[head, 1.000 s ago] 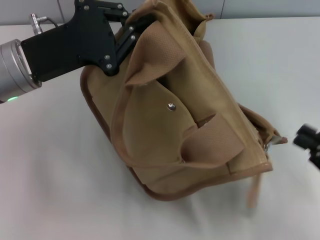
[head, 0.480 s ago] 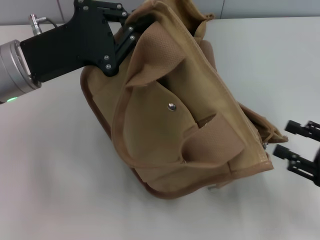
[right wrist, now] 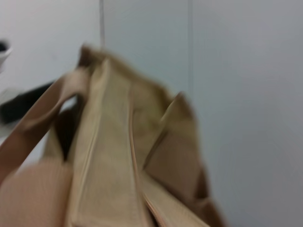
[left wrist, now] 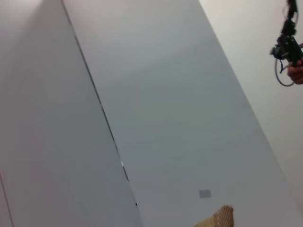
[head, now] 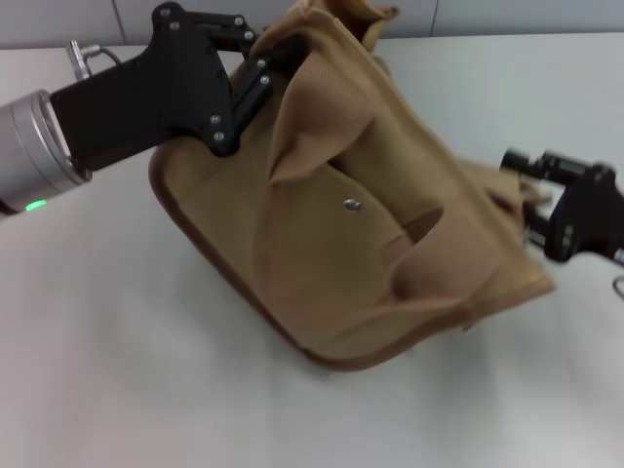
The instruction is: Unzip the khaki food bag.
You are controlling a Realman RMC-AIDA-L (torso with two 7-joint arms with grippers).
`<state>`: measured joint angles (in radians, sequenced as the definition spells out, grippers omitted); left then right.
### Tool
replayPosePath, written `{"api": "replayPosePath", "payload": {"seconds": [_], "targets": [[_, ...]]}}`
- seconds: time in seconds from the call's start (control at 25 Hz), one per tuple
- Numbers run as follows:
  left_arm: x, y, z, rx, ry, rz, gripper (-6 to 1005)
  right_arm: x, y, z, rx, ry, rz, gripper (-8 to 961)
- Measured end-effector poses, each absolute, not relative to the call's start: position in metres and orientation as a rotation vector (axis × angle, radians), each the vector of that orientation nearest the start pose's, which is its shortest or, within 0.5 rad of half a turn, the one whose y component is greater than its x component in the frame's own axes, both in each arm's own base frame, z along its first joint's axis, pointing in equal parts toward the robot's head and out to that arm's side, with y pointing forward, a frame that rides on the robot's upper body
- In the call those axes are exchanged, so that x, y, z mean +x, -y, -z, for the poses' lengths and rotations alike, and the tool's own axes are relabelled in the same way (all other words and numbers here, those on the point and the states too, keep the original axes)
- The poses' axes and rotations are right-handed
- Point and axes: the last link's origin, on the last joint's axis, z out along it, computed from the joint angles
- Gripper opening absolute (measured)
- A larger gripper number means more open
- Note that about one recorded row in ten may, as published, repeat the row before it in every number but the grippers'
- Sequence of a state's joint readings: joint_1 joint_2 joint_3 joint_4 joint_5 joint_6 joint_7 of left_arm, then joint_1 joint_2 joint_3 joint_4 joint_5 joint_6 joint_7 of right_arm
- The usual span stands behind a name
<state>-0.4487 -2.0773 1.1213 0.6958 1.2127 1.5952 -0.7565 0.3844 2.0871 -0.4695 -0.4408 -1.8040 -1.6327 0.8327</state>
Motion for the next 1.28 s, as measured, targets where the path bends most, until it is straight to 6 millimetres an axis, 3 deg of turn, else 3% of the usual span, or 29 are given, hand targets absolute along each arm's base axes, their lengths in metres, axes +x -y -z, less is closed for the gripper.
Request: {"api": "replayPosePath", "payload": {"seconds": [0.12, 0.24, 0.4, 0.56, 0.8, 1.0, 1.12, 1.28], "targets": [[-0.199, -0.319, 0.003, -2.329, -0.253, 1.193, 90, 0.296, -0.297, -0.022, -2.208, -0.298, -1.004, 562], [-0.208, -0.311, 0.017, -2.319, -0.207, 1.196, 94, 0.29, -0.309, -0.033, -2.17, -0.277, -1.025, 498], [-0.217, -0.303, 0.031, -2.322, -0.158, 1.181, 99, 0.282, -0.328, -0.041, -2.166, -0.262, -0.988, 291], [-0.229, -0.29, 0.047, -2.347, -0.104, 1.141, 104, 0.278, -0.342, -0.043, -2.157, -0.269, -0.956, 241], [-0.241, -0.28, 0.048, -2.339, -0.047, 1.12, 112, 0.278, -0.339, -0.045, -2.195, -0.221, -0.915, 156], [-0.249, -0.276, 0.04, -2.307, 0.006, 1.138, 118, 0.296, -0.32, -0.051, -2.145, -0.273, -0.917, 237], [-0.258, -0.268, 0.027, -2.231, 0.031, 1.172, 213, 0.311, -0.295, -0.065, -2.035, -0.309, -0.989, 286], [-0.262, -0.259, 0.018, -2.195, 0.033, 1.211, 351, 0.322, -0.277, -0.074, -1.936, -0.343, -1.042, 390]]}}
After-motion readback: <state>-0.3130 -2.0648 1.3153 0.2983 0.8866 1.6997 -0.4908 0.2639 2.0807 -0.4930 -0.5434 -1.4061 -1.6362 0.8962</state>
